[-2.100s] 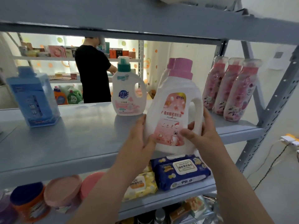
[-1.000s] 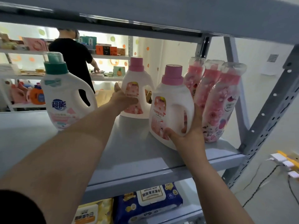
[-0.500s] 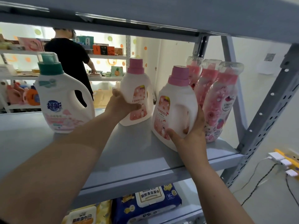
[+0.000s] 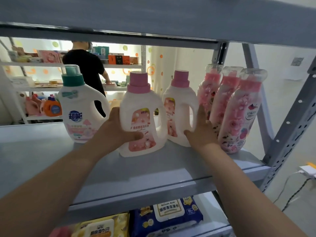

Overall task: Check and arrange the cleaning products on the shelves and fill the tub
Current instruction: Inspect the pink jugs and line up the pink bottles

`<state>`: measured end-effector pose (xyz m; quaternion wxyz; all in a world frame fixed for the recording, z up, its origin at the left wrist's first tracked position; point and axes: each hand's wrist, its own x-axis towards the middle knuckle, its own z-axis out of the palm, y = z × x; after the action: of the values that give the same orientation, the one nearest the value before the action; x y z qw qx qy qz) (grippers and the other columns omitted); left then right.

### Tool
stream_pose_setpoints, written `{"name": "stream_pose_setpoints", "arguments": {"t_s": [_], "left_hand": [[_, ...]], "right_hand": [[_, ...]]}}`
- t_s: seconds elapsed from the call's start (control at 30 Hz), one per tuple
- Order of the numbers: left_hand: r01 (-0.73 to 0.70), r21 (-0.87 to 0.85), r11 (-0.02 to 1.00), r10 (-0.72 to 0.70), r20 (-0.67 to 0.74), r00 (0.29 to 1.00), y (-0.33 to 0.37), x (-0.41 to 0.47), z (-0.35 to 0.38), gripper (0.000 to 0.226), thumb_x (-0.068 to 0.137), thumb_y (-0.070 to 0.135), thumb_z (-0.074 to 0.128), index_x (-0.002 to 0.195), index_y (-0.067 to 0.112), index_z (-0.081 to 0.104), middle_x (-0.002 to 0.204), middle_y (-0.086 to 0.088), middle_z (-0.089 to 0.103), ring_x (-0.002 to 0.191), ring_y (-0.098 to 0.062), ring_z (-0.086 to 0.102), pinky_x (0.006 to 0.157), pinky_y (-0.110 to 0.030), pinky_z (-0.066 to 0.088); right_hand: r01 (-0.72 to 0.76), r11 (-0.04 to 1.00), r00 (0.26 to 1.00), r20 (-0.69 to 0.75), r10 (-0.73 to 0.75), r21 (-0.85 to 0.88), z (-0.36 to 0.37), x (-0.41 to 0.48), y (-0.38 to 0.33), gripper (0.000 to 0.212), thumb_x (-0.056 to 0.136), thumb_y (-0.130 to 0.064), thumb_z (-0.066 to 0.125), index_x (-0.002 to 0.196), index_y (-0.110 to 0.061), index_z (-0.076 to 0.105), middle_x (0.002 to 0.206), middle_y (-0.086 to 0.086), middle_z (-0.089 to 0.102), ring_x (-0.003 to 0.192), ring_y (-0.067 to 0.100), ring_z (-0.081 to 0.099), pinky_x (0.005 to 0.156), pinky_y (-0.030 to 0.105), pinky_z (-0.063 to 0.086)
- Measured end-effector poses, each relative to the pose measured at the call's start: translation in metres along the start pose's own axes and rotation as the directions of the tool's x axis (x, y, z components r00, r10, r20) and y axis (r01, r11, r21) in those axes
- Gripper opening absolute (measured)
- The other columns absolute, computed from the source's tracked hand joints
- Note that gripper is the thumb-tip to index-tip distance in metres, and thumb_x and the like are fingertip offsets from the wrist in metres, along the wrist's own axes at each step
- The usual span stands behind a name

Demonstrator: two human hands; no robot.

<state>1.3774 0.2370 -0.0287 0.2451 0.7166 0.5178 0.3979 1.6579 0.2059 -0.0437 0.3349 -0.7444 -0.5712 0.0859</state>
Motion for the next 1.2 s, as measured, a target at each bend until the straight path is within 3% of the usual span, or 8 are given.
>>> {"name": "stream_pose_setpoints", "arguments": {"t_s": [0.1, 0.2, 0.43, 0.63, 0.8, 1.0, 1.13, 1.2], "left_hand": [[-0.002, -0.105, 0.994, 0.007, 0.040, 0.999, -0.012, -0.005, -0.008, 0.094, 0.060, 0.040, 0.095, 0.136, 0.030, 0.041, 0.113, 0.015, 0.065, 0.100, -0.005, 0.065, 0.077, -0.028, 0.054], [0.023, -0.199, 0.980, -0.003, 0.098, 0.995, -0.023, -0.009, -0.011, 0.098, 0.053, 0.054, 0.096, 0.135, 0.036, 0.046, 0.118, 0.012, 0.071, 0.106, -0.011, 0.070, 0.090, -0.042, 0.058], [0.034, -0.280, 0.960, 0.005, 0.138, 0.990, -0.041, -0.014, -0.008, 0.076, 0.070, 0.040, 0.091, 0.135, 0.031, 0.053, 0.123, 0.009, 0.072, 0.112, -0.013, 0.070, 0.098, -0.047, 0.056], [0.012, -0.183, 0.983, 0.018, 0.163, 0.986, -0.051, -0.017, -0.005, 0.089, 0.067, 0.054, 0.091, 0.142, 0.038, 0.045, 0.131, 0.014, 0.067, 0.119, -0.010, 0.065, 0.100, -0.045, 0.055], [0.013, -0.187, 0.982, 0.023, 0.187, 0.982, -0.058, -0.014, -0.003, 0.082, 0.072, 0.043, 0.092, 0.140, 0.035, 0.048, 0.129, 0.013, 0.068, 0.118, -0.010, 0.066, 0.101, -0.044, 0.054], [0.029, -0.147, 0.989, -0.006, 0.151, 0.988, -0.053, -0.015, -0.001, 0.100, 0.053, 0.075, 0.086, 0.138, 0.038, 0.048, 0.126, 0.017, 0.067, 0.115, -0.006, 0.065, 0.097, -0.037, 0.055], [0.054, -0.124, 0.991, -0.030, 0.186, 0.982, -0.037, -0.023, 0.002, 0.106, 0.053, 0.078, 0.083, 0.142, 0.034, 0.043, 0.128, 0.016, 0.063, 0.115, -0.006, 0.062, 0.094, -0.032, 0.054], [0.075, -0.089, 0.993, -0.056, 0.197, 0.979, -0.030, -0.030, 0.004, 0.099, 0.063, 0.067, 0.085, 0.143, 0.029, 0.040, 0.128, 0.013, 0.060, 0.115, -0.011, 0.060, 0.096, -0.036, 0.053]], "right_hand": [[0.052, 0.998, 0.999, 0.007, -0.052, 0.041, 0.010, 0.021, -0.006, 0.095, 0.099, -0.015, 0.053, 0.161, -0.038, -0.015, 0.147, 0.015, 0.048, 0.108, 0.032, 0.059, 0.080, 0.037, 0.046], [0.073, 0.993, 0.996, 0.051, -0.078, 0.089, 0.024, 0.046, -0.016, 0.093, 0.099, -0.013, 0.052, 0.161, -0.040, -0.012, 0.136, 0.011, 0.058, 0.094, 0.024, 0.058, 0.075, 0.035, 0.045], [0.151, 0.977, 0.978, 0.121, -0.170, 0.153, 0.045, 0.074, -0.045, 0.095, 0.100, -0.018, 0.058, 0.161, -0.040, -0.012, 0.149, 0.008, 0.053, 0.116, 0.031, 0.063, 0.093, 0.043, 0.051], [0.217, 0.973, 0.967, 0.117, -0.226, 0.083, 0.056, 0.087, -0.058, 0.089, 0.103, -0.026, 0.059, 0.163, -0.034, -0.007, 0.159, 0.009, 0.043, 0.126, 0.035, 0.059, 0.102, 0.045, 0.047], [0.023, 0.970, 0.981, 0.180, -0.069, 0.244, 0.054, 0.075, -0.055, 0.096, 0.099, -0.036, 0.065, 0.165, -0.022, -0.004, 0.157, 0.008, 0.045, 0.133, 0.036, 0.053, 0.103, 0.040, 0.042], [-0.153, 0.901, 0.986, 0.120, 0.113, 0.407, 0.046, 0.045, -0.040, 0.069, 0.098, -0.041, 0.057, 0.158, -0.017, 0.032, 0.142, 0.002, 0.054, 0.131, 0.027, 0.051, 0.093, 0.030, 0.037], [-0.209, 0.634, 0.963, 0.270, 0.001, 0.744, 0.040, 0.012, -0.040, 0.038, 0.103, -0.052, 0.049, 0.124, -0.025, 0.065, 0.116, 0.000, 0.074, 0.113, 0.023, 0.069, 0.091, 0.039, 0.056], [-0.241, 0.590, 0.947, 0.319, -0.029, 0.771, 0.040, -0.009, -0.039, 0.045, 0.103, -0.060, 0.043, 0.123, -0.029, 0.068, 0.112, -0.002, 0.078, 0.110, 0.018, 0.071, 0.094, 0.037, 0.055]]}}
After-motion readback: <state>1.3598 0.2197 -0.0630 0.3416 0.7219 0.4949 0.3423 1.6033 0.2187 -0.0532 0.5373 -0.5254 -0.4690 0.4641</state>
